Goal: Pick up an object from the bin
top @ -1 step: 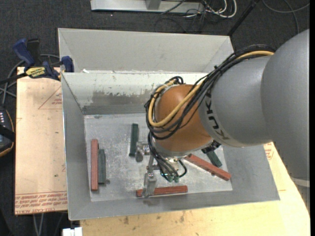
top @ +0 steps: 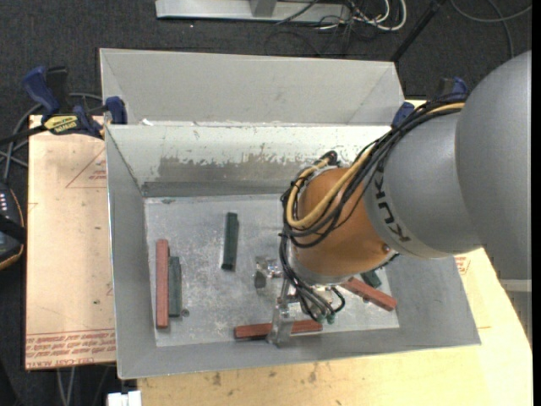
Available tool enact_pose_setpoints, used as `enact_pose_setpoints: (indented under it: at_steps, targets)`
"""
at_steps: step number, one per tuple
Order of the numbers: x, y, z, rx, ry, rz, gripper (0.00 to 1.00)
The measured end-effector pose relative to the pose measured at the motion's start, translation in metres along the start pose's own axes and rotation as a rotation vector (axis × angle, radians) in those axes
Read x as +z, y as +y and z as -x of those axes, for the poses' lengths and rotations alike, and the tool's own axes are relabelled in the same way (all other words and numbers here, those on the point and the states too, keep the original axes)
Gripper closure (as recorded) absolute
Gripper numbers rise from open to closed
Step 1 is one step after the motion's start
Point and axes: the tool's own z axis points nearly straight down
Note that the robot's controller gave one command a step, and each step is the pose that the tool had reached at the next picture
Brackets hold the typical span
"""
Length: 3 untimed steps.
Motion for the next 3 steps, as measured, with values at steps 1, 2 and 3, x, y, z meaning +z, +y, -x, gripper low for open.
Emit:
enact_pose_setpoints:
  at_steps: [1, 2, 3]
  targets:
    - [0.015, -0.014, 0.005, 0.059, -0.008, 0.003, 0.00]
    - [0.016, -0.015, 0.002, 0.059, 0.002, 0.002, 1.00]
    - [-0.134, -0.018, 0.001, 0.040, -0.007, 0.001, 1.00]
